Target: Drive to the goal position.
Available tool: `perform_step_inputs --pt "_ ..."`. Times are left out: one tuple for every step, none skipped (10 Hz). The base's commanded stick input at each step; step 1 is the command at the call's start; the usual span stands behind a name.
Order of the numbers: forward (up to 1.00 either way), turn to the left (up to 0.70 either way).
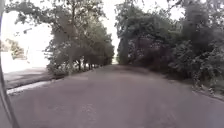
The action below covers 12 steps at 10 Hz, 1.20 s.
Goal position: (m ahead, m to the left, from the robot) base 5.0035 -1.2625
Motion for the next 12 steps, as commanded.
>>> perform_step_inputs --pt "0.7 0.0" --pt "0.7 0.0" --pt "0.7 0.0" --pt "0.7 0.0" --pt "0.7 0.0" --pt "0.7 0.0" --pt "0.7 0.0" --pt "0.7 0.0" --pt "0.7 0.0" --pt "0.7 0.0" --pt "0.7 0.0" --pt "0.7 0.0"
